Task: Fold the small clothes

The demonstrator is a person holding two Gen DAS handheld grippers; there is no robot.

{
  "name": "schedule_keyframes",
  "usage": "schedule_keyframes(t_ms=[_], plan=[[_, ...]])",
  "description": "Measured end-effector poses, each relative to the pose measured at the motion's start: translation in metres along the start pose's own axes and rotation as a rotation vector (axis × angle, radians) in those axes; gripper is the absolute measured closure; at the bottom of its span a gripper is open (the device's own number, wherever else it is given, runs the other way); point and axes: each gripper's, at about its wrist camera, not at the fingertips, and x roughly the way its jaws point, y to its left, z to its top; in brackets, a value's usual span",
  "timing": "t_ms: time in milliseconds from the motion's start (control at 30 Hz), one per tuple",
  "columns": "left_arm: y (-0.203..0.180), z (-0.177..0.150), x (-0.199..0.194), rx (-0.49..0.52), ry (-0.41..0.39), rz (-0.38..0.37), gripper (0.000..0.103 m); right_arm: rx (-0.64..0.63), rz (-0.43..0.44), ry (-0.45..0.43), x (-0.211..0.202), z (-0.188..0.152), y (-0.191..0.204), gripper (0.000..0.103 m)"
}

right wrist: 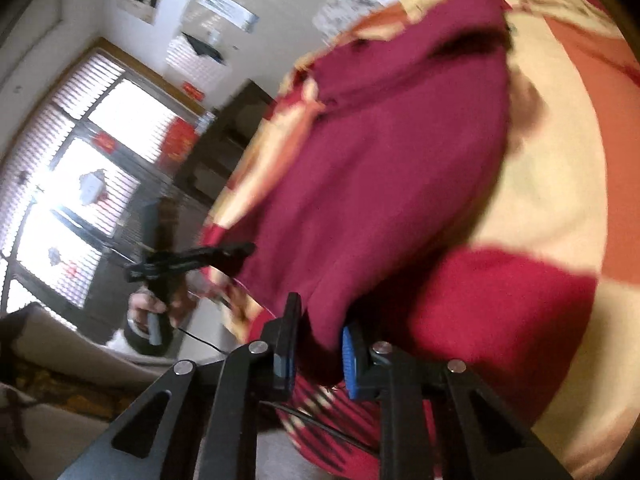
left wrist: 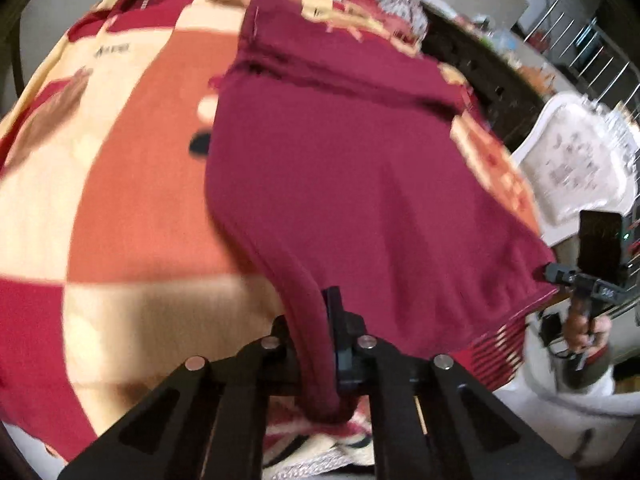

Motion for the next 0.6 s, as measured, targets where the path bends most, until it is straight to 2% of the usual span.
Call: schedule_keyframes(t_ms=[167, 300, 433, 600], plan=[[-0.005, 0.041, -0.015, 0.041, -0.094, 0.002, 0.097, -0.092, -0.003, -0.101, -0.014, 0.041, 0.019, 0.086], [-0.007, 0.091, -0.018, 0.063, -0.182, 0.014, 0.097, -0.130, -0.027, -0.191, -0.023, 0.084, 0.021, 0.087], [-0.004, 0.144, -0.014, 0.058, -0.246, 0.021, 0.097, -0.139, -0.056, -0.257, -0.030, 0.129, 0.010, 0.088], [-0.003, 0.213, 0.011, 0.065, -0.290, 0.065, 0.098, -0.098, -0.130, -0.283, -0.017, 0.187, -0.018, 0.089]])
